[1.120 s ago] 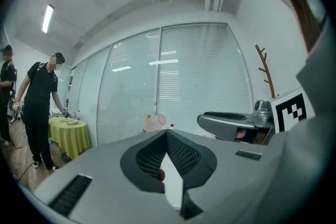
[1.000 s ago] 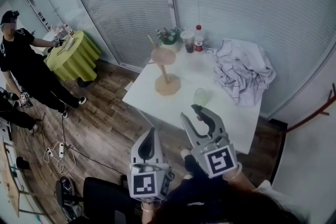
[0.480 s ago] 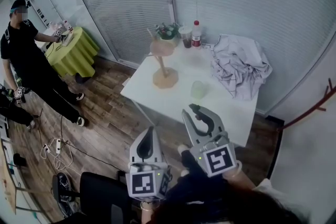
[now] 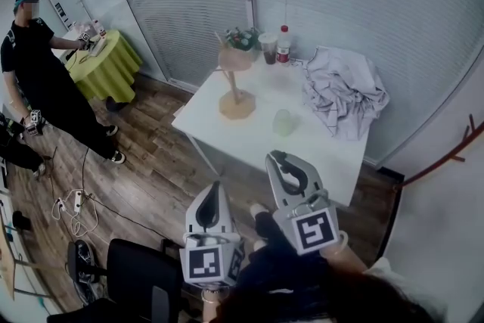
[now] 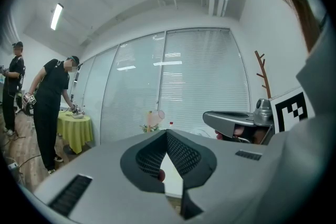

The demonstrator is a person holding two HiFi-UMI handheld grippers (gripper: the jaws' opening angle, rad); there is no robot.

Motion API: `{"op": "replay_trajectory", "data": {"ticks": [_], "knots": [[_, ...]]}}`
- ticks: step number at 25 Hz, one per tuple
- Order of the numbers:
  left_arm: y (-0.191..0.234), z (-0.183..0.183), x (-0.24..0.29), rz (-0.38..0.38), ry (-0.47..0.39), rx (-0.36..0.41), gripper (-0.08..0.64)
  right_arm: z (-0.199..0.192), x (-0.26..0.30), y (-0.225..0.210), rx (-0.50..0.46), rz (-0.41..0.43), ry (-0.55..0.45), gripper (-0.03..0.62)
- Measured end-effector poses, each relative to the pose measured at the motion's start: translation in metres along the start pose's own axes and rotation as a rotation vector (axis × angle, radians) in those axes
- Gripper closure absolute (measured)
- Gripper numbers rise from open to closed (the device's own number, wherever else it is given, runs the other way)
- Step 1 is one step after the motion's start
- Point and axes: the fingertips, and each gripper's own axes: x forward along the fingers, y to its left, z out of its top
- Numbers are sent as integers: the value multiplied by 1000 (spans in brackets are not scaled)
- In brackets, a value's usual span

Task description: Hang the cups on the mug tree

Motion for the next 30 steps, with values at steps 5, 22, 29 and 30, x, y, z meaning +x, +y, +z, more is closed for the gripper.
{"op": "replay_trajectory", "data": {"ticks": [5,22,29,30], "knots": [[-2,-2,-10,8,-2,-14,561,1,-8,7,-20,9,9,586],[-6,5,-27,-6,-77,-18,561,11,-29,17,-64,-1,11,592],[8,2,-31,25,-64,-3,561,17,-17,27,-88,17,-11,592],[9,2,-31,26,-52,-6,561,16,-16,29,-90,19,-9,592]]}}
